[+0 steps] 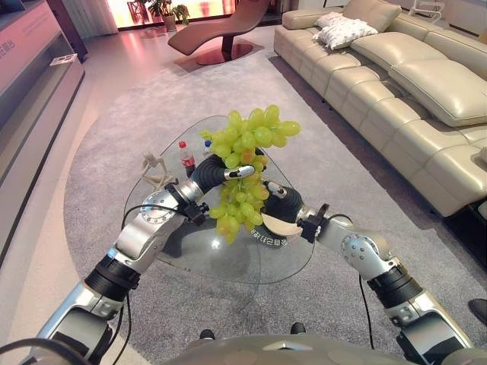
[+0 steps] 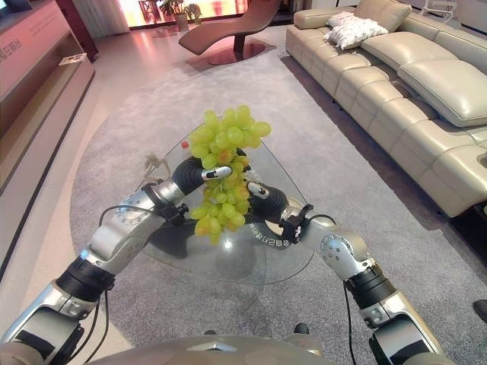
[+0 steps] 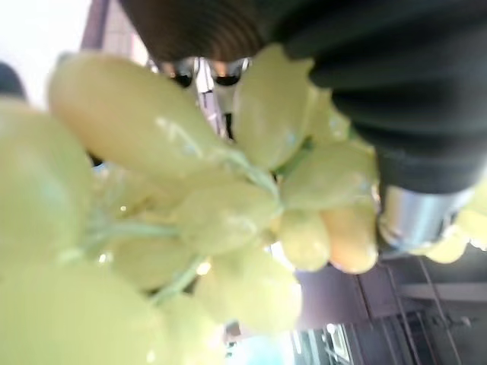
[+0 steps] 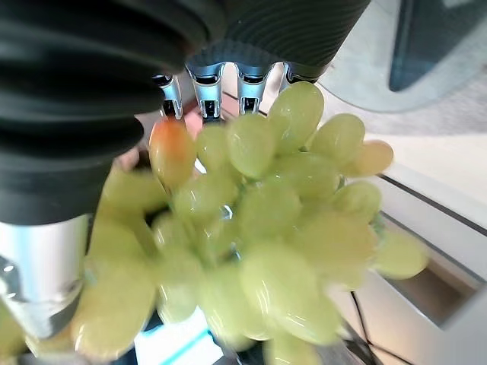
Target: Pick up fruits into the plate
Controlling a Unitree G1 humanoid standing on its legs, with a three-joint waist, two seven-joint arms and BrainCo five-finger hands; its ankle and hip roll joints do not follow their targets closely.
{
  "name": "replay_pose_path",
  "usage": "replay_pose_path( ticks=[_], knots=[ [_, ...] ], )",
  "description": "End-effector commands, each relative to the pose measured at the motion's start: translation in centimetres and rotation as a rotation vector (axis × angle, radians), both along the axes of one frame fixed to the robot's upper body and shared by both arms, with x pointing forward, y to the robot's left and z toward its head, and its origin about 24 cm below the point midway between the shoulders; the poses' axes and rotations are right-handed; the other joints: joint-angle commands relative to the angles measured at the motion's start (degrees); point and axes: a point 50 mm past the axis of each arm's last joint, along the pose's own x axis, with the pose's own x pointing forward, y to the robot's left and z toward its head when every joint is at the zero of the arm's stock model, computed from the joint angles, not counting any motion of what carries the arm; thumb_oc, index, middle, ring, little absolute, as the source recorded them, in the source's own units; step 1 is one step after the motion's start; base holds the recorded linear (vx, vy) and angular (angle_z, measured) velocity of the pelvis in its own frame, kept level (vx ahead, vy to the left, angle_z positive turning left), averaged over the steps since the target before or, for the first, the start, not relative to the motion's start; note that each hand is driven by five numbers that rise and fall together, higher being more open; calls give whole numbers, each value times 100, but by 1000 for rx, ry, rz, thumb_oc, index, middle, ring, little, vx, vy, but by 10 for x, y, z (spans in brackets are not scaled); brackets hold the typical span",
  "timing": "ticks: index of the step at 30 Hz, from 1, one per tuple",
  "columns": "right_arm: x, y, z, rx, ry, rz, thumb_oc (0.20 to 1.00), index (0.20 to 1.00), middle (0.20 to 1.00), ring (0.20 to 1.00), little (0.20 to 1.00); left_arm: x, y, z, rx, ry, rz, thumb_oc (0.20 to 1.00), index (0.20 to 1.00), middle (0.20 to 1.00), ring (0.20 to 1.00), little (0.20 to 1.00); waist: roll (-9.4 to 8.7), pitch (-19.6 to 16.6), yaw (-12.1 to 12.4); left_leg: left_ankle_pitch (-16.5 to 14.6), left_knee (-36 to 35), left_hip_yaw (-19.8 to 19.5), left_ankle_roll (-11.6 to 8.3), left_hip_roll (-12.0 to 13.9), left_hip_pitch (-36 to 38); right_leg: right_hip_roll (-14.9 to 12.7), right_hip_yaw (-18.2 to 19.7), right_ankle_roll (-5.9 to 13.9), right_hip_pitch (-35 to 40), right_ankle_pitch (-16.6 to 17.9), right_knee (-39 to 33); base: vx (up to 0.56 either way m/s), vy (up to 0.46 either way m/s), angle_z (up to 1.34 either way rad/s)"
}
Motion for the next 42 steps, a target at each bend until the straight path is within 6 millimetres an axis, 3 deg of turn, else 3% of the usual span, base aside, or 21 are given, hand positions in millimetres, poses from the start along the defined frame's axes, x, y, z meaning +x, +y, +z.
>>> replay_pose_path(
  ticks=[1, 14, 19, 29, 30, 42],
  knots=[
    [0, 31, 48, 166, -132, 161, 1000, 1000, 1000, 1000, 1000, 16, -10, 28, 7, -126, 12, 200, 200, 200, 200, 200, -249, -113, 26, -836, 192, -216, 66, -27, 76, -119, -156, 98, 251, -632, 251, 0, 0, 0],
    [-30, 65, 23, 77, 10, 411, 1000, 1000, 1000, 1000, 1000, 27, -26, 31, 35, -173, 125, 200, 200, 200, 200, 200, -286, -105, -11, -809, 180, -219, 83, -38, 98, -82, -99, 62, 260, -688, 312, 0, 0, 0],
    [-31, 73, 28, 91, -6, 430, 1000, 1000, 1000, 1000, 1000, 34, -29, 31, 106, -174, 169, 200, 200, 200, 200, 200, -290, -105, -23, -803, 186, -230, 76, -36, 89, -73, -92, 63, 259, -687, 307, 0, 0, 0],
    [-28, 84, 37, 158, -16, 333, 1000, 1000, 1000, 1000, 1000, 37, -34, 9, 191, -120, 235, 200, 200, 200, 200, 200, -272, -90, -33, -823, 221, -215, 91, -39, 89, -67, -54, 73, 253, -687, 301, -1, -1, 0],
    [-26, 84, 37, 162, -22, 304, 200, 200, 200, 200, 200, 36, -34, 7, 198, -118, 233, 200, 200, 200, 200, 200, -270, -84, -33, -826, 226, -209, 91, -38, 88, -67, -57, 75, 247, -687, 304, -12, -5, -4],
    [-16, 74, 45, 236, -57, 124, 200, 200, 200, 200, 200, 29, -33, -1, 208, -107, 265, 200, 200, 200, 200, 200, -222, 2, -44, -818, 214, -168, 94, -33, 94, -73, -88, 88, 241, -656, 285, -1, 0, 0]
  ],
)
